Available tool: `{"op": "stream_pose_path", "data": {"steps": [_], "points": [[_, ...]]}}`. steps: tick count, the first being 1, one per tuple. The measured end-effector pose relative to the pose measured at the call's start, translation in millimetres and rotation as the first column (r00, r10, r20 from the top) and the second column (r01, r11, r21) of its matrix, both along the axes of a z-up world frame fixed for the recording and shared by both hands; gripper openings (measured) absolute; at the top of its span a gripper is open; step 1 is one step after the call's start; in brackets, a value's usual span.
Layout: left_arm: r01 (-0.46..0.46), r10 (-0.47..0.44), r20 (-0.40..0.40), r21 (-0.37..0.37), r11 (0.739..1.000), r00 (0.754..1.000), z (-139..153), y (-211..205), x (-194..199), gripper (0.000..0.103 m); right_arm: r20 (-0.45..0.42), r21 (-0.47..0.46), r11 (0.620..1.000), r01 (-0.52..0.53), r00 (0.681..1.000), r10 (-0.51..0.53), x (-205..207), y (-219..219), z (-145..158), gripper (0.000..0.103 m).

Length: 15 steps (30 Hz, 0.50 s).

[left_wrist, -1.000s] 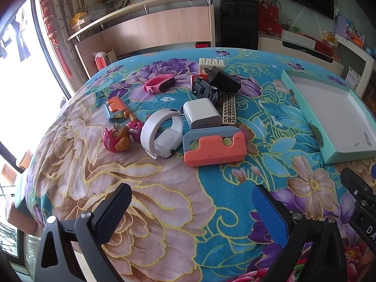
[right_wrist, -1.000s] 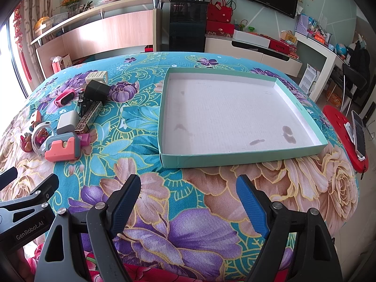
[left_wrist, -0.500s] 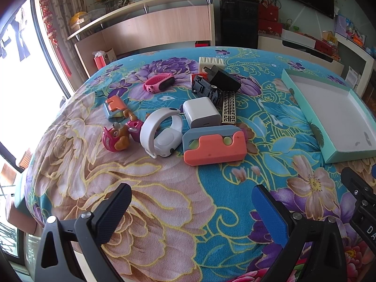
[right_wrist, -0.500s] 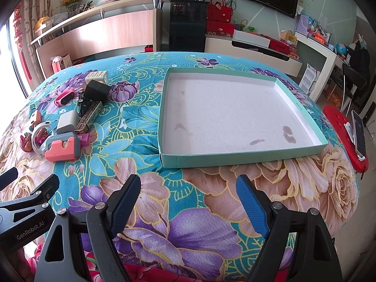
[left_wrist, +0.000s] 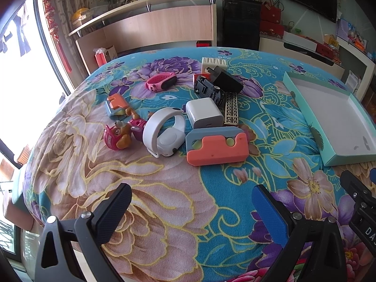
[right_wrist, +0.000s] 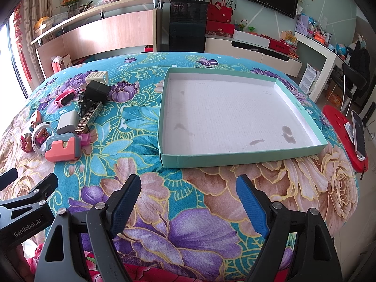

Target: Organize rigid objects

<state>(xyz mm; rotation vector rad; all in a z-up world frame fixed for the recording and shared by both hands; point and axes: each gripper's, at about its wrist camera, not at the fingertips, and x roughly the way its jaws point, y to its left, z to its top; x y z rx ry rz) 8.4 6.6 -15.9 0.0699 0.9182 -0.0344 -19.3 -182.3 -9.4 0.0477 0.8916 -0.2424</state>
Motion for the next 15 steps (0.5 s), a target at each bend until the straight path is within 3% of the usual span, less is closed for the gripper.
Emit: {"op": "stream_pose_path", "data": {"steps": [5,10,15], "points": [[-0.011,0.011,-0.002,-0.017,1.0,1.0,13.4,27.2,9.9,0.103,0.024,0.03,0.998,-0.053,0.998,0.052,1.1,6.3,17.0,0.084],[-0.085,0.082,-0.037,-0.075,0.994,0.996,16.8,68.0,29.0,0.103,0.065,0.063,0.987,-0.151,0.987,0.147,13.4,31.9,37.5,0.084],[-0.122,0.116,-0.054,-0.113,0.986,0.992,14.1,95.9,42.9,0.103,0.046,0.095,0.967,-0.238,0.971,0.235,38.7,67.1,35.2,0.084]]}}
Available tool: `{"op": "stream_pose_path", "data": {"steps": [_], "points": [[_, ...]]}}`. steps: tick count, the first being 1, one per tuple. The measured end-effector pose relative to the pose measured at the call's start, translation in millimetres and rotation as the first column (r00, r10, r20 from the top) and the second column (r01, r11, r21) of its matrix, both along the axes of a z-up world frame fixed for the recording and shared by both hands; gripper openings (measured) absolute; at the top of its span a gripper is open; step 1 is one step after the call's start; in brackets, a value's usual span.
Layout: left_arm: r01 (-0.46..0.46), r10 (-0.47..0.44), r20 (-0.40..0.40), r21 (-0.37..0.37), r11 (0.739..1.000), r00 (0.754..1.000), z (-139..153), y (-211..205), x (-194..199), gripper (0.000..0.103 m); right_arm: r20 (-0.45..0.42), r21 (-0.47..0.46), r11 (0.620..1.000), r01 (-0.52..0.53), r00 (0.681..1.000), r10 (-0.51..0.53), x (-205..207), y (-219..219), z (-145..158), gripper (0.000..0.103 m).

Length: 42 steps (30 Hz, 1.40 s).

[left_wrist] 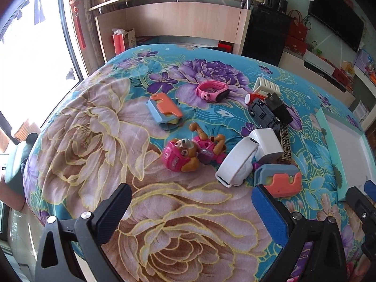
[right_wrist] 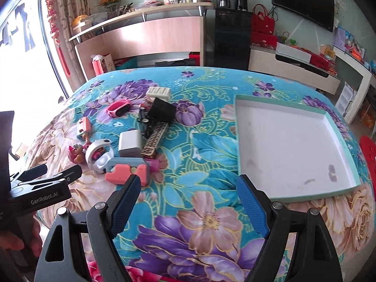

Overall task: Organize rigid objects
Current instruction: 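Grasp the orange-grey phone stand with the right gripper while the left gripper grasps the pink toy figure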

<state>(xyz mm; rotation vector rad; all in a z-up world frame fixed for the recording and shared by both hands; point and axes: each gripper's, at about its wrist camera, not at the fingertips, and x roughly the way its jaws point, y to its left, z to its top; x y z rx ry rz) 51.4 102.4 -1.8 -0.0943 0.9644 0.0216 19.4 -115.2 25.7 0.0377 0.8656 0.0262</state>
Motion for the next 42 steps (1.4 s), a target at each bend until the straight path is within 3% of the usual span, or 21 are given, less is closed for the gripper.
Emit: {"op": "stream_pose_path", "data": {"steps": [13,18,23,33,42], "points": [[-0.01,0.007,-0.04,-0.075,0.997,0.999,-18.9,31.1,30.8,0.103,-0.118,-0.026,0.991,-0.128,0.985,0.124,46.0,63.3,-48.7,0.084],[-0.014,0.011,-0.046,-0.068,0.998,0.999,-26.8,31.0,43.7,0.103,-0.143,-0.022,0.988,-0.152,0.979,0.147,57.0,75.1,-59.1,0.084],[0.005,-0.007,-0.037,-0.051,0.999,0.999,-32.4,27.9,50.6,0.098,-0.152,-0.021,0.987,-0.158,0.976,0.153,64.8,81.2,-63.4,0.084],[-0.012,0.009,-0.04,-0.077,0.997,0.999,-35.7,24.2,59.5,0.097,-0.168,-0.029,0.99,-0.137,0.977,0.13,74.0,82.7,-73.4,0.084],[-0.009,0.007,-0.039,-0.057,0.998,0.999,-36.1,20.4,66.1,0.097,-0.152,-0.019,0.993,-0.115,0.982,0.111,72.4,78.2,-74.3,0.083]]}}
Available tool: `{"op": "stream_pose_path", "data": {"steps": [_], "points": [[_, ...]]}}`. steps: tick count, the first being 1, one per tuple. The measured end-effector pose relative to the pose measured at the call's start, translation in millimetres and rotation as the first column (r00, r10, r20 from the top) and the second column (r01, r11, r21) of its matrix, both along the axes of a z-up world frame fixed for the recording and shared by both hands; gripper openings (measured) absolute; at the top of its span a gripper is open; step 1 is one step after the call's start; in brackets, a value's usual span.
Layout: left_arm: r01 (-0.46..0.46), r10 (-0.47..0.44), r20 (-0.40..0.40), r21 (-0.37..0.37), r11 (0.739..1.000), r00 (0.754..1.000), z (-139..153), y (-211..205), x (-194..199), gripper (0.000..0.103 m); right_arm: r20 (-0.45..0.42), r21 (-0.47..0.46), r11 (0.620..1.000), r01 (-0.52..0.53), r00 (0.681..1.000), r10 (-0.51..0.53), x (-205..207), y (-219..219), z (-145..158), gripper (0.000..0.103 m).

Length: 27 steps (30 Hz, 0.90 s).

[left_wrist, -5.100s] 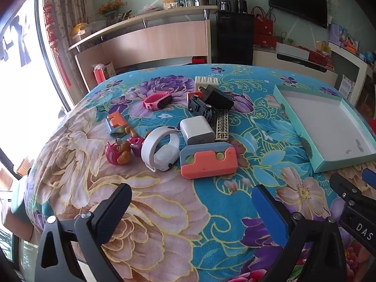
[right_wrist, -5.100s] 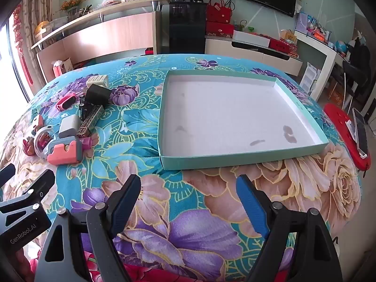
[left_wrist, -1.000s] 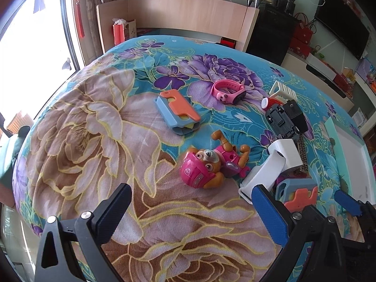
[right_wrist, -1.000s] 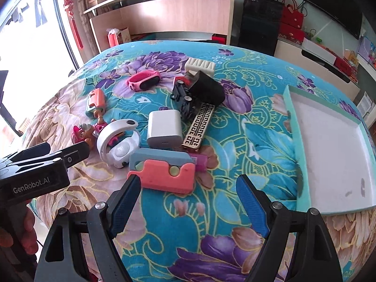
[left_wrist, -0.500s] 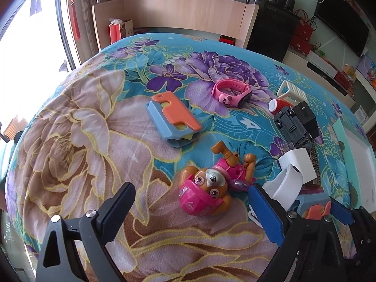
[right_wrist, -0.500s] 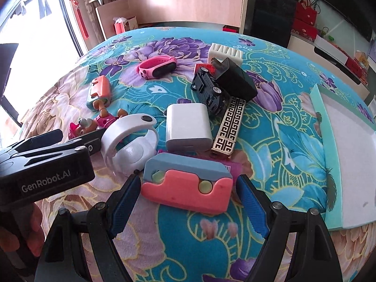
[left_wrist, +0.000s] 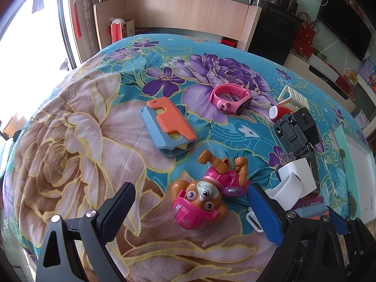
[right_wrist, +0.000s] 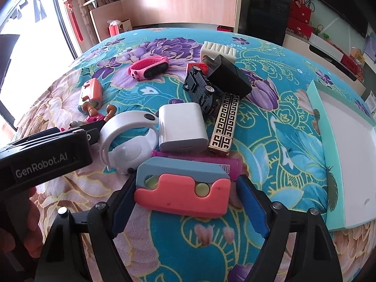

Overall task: Organize rigid objects
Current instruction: 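Grasp the orange-grey phone stand with the right gripper while the left gripper grasps the pink toy figure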

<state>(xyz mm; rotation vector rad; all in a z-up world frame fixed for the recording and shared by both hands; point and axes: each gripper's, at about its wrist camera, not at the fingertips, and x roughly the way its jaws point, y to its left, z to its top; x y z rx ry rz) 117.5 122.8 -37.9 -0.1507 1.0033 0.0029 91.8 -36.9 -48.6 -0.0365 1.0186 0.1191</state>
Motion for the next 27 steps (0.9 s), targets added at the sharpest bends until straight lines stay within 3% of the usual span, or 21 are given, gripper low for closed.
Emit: {"op": "stream_pose_path", "data": {"steps": [4,13,20,24,27], "points": [[-0.011,0.011,-0.008,-0.02,1.0,1.0,-2.2,4.0,3.9,0.097,0.008,0.015,1.0,0.026,1.0,-0.027,-1.0,-7.5,1.6,0.073],[-0.001,0.001,0.007,0.006,1.0,1.0,-4.3,5.8,4.2,0.097,0.009,0.049,0.998,0.038,0.999,-0.038,-3.4,-17.2,0.8,0.073],[0.0,-0.001,0.01,0.079,0.997,1.0,-13.0,4.4,2.2,0.076,0.02,0.051,0.997,0.05,0.998,-0.051,-8.8,-23.6,0.3,0.073],[0.015,-0.018,0.033,0.086,0.996,0.999,-10.5,3.8,-0.3,0.053,0.027,0.058,0.997,0.055,0.998,-0.057,-11.0,-25.5,-0.3,0.073],[0.02,-0.024,0.044,0.093,0.996,0.999,-9.8,3.1,-1.3,0.05,0.031,0.063,0.996,0.058,0.998,-0.06,-11.4,-26.4,-0.5,0.073]]}}
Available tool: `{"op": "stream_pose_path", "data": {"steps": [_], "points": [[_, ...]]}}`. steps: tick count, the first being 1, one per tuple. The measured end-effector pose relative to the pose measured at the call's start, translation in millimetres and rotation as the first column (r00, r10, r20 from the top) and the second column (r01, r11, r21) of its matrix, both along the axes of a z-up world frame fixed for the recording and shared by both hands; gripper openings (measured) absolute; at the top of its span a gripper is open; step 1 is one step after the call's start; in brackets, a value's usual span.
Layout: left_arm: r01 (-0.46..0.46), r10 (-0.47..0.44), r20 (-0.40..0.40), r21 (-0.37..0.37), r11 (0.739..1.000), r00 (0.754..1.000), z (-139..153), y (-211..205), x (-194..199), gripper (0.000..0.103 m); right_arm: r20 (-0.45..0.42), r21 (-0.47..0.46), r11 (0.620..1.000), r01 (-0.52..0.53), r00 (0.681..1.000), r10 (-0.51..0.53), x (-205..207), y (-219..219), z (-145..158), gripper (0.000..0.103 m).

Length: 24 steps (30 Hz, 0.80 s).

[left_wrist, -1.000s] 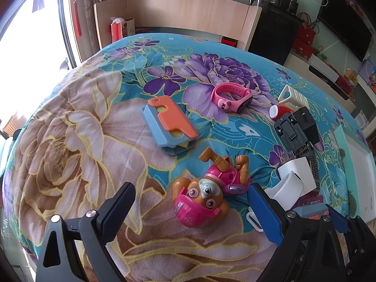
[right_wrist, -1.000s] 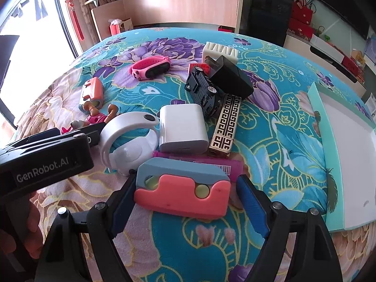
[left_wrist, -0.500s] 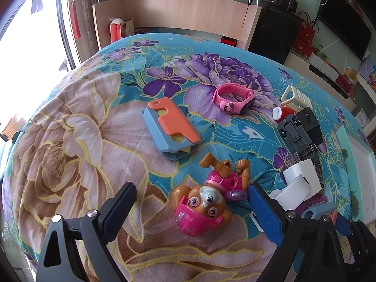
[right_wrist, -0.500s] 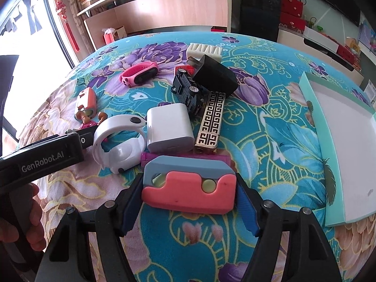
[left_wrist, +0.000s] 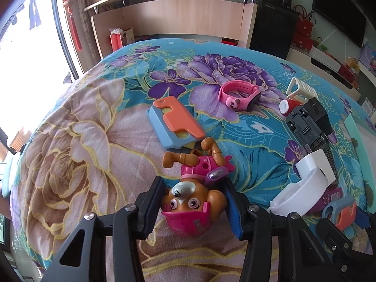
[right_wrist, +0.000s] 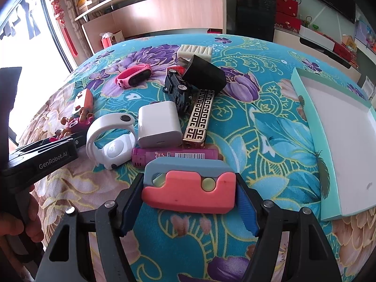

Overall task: Organize rigid objects
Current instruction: 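Grasp the orange-grey phone stand with the right gripper while the left gripper grasps the pink toy figure, then carry the phone stand and toy figure into the teal tray and open both grippers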

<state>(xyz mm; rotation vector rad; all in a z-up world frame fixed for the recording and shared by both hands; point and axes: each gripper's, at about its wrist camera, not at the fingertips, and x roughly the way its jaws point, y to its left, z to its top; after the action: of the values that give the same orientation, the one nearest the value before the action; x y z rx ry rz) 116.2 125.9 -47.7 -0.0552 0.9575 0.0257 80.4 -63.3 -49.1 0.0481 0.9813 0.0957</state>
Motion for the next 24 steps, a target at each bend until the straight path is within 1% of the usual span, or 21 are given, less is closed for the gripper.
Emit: {"op": "stream_pose_path", "data": {"steps": [2,9,11,13,16,19,24], "points": [[-0.004,0.005,0.02,-0.012,1.0,1.0,1.1,0.8,-4.0,0.04,0.008,0.003,1.0,0.001,1.0,-0.001,-2.0,-1.0,1.1,0.073],[-0.038,0.038,0.063,-0.002,0.999,0.997,9.1,0.5,-17.5,0.04,0.059,0.055,0.998,0.002,0.998,-0.006,-9.4,-8.9,12.0,0.073],[-0.048,0.047,0.086,0.006,0.999,0.995,17.8,0.0,-21.9,0.04,0.076,0.066,0.998,0.002,0.997,-0.007,-10.4,-11.1,16.7,0.073],[-0.044,0.042,0.128,0.012,0.999,0.991,32.5,-3.2,-25.1,0.04,0.097,0.073,0.997,0.002,0.995,-0.009,-10.6,-14.2,23.0,0.073],[-0.015,0.009,0.194,0.032,0.999,0.981,58.6,-15.3,-27.0,0.04,0.133,0.072,0.997,0.014,0.991,-0.023,-8.1,-21.1,35.4,0.073],[0.025,-0.03,0.234,0.027,0.999,0.972,81.0,-33.9,-25.3,0.04,0.155,0.068,0.996,0.051,0.986,-0.061,-1.4,-36.1,47.5,0.073],[0.123,-0.121,0.22,0.004,0.992,0.968,96.6,-81.7,-12.6,0.04,0.148,0.059,0.985,0.161,0.975,-0.168,13.0,-78.5,60.3,0.073]]}}
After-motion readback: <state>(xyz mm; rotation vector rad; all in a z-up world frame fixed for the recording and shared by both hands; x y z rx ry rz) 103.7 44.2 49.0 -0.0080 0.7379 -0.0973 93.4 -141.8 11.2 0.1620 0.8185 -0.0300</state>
